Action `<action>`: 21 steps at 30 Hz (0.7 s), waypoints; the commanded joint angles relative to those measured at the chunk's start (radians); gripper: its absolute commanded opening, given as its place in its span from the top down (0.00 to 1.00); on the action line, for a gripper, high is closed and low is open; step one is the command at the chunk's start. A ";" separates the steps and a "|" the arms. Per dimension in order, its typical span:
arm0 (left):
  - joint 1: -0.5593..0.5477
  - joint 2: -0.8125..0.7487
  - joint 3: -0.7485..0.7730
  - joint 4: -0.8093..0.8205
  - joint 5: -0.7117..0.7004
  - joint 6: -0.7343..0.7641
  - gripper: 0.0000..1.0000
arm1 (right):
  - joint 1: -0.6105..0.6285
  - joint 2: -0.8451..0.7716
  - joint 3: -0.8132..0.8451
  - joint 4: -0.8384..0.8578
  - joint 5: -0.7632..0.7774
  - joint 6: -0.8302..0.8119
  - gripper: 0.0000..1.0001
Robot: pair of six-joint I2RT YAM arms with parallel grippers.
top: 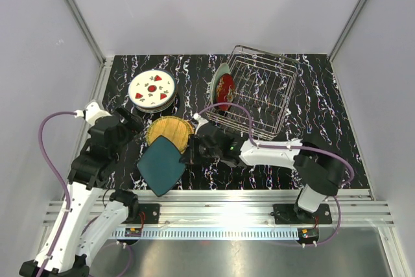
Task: Load the plates into the dish rack
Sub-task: Grab a plate with the right arm
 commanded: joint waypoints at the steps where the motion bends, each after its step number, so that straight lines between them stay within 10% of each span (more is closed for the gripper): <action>1: 0.006 -0.012 -0.022 0.027 -0.001 -0.003 0.12 | -0.022 -0.130 -0.029 0.078 -0.015 -0.019 1.00; 21: 0.007 -0.084 -0.333 0.233 0.330 -0.063 0.11 | -0.161 -0.660 -0.495 -0.067 0.094 0.010 1.00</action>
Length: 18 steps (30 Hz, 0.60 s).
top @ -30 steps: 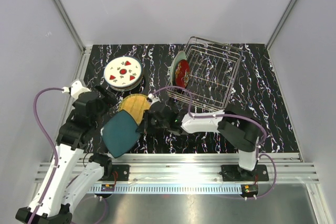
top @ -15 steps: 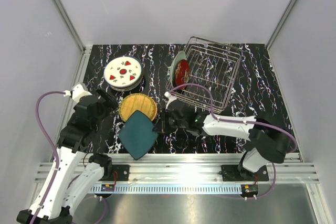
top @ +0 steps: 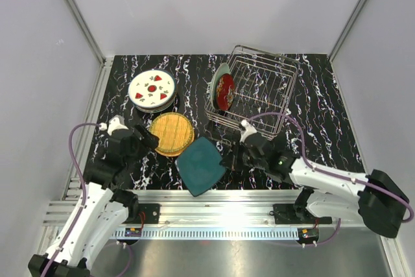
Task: Load the plates into the dish rack
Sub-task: Grab a plate with the right arm
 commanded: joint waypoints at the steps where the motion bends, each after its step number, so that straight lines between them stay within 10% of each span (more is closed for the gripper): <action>1: 0.004 -0.032 -0.044 0.145 0.116 -0.017 0.11 | -0.011 -0.106 -0.069 0.066 0.038 0.063 1.00; 18: -0.074 0.048 -0.227 0.373 0.272 -0.028 0.15 | -0.054 0.014 -0.191 0.056 0.091 0.088 1.00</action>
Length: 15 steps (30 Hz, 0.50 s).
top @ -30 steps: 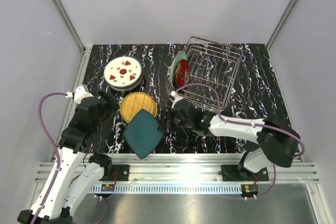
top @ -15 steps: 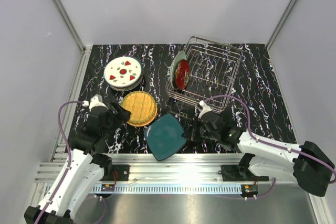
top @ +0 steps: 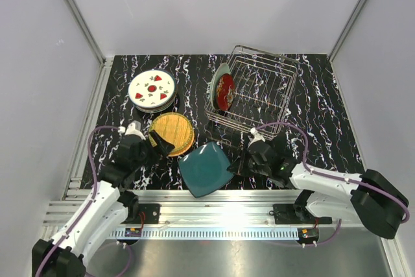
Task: Load the plates into the dish rack
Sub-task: Grab a plate with the right arm, then pass the plate from the right arm to the left
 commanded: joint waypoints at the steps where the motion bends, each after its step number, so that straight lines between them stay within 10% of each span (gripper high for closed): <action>1: -0.044 0.023 -0.014 0.107 0.026 -0.007 0.15 | -0.016 0.061 -0.004 0.028 0.040 -0.018 1.00; 15: -0.203 0.181 -0.043 0.196 -0.040 -0.039 0.15 | -0.062 0.192 0.058 -0.018 -0.014 -0.035 0.58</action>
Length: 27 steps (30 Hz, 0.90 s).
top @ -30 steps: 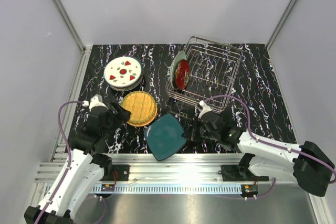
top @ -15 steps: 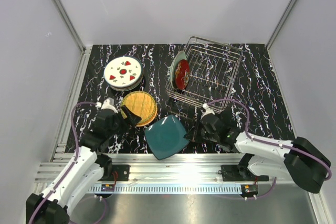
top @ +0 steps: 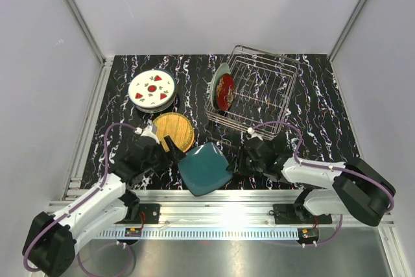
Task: Load the plates into the dish rack
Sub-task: Pass the plate from the right arm to the left
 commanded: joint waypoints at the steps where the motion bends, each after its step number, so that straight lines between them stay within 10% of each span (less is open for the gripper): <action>1: -0.013 0.022 -0.008 0.075 -0.025 -0.016 0.15 | -0.016 0.028 0.023 -0.042 0.020 -0.017 0.58; 27: -0.127 0.117 -0.105 0.345 0.022 -0.098 0.17 | -0.022 0.095 0.043 0.018 -0.052 -0.045 0.65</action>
